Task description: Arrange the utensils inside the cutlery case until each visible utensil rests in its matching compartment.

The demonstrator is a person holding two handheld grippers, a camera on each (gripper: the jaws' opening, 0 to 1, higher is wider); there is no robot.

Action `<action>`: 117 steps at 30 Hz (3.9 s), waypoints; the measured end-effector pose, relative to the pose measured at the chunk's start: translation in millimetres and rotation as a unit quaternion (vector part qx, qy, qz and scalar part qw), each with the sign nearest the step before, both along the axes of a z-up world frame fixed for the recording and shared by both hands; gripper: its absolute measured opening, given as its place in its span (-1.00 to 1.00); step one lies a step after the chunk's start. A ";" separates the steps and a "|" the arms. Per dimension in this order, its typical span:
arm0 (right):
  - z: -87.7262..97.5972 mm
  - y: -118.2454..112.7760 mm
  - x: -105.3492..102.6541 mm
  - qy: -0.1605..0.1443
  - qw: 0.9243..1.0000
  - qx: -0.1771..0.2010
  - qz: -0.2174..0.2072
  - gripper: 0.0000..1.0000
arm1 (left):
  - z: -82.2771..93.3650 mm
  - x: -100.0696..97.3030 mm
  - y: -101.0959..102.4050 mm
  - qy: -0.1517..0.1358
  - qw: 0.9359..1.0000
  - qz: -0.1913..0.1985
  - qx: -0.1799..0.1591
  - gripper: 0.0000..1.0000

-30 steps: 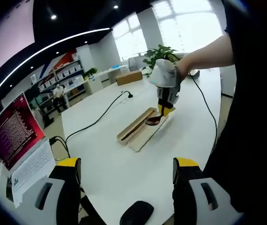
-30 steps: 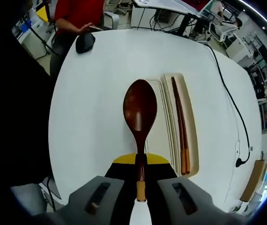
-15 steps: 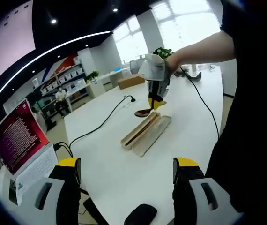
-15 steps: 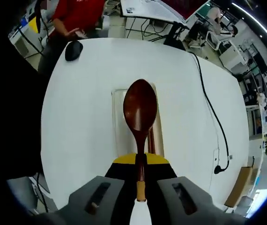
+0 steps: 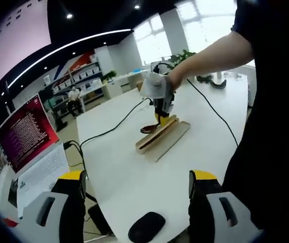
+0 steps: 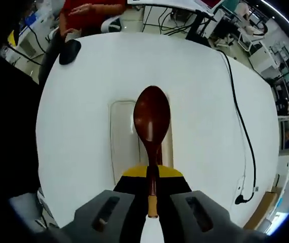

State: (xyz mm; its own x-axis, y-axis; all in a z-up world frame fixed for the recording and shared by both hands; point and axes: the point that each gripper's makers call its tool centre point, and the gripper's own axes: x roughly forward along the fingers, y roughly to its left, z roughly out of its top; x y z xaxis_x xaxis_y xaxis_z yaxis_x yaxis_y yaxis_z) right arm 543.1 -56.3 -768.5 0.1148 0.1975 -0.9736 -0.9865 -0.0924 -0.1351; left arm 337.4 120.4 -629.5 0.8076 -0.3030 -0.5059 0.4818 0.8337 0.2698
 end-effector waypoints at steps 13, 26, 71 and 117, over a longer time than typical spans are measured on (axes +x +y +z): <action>-26.6 9.3 3.3 0.021 0.999 -0.029 -0.007 -1.00 | -7.8 -5.3 7.5 0.010 1.000 0.025 -0.008 1.00; -43.3 12.1 4.9 0.035 0.998 -0.042 -0.014 -1.00 | -5.3 -1.6 9.3 0.003 0.999 0.037 -0.029 1.00; 18.8 -29.7 3.8 -0.052 0.987 0.118 -0.093 0.48 | -12.6 8.7 -5.5 0.011 0.999 0.013 -0.029 1.00; 38.0 -87.8 -75.9 -0.093 0.969 0.175 -0.147 0.99 | -11.0 0.0 -8.5 0.021 1.000 -0.003 -0.011 1.00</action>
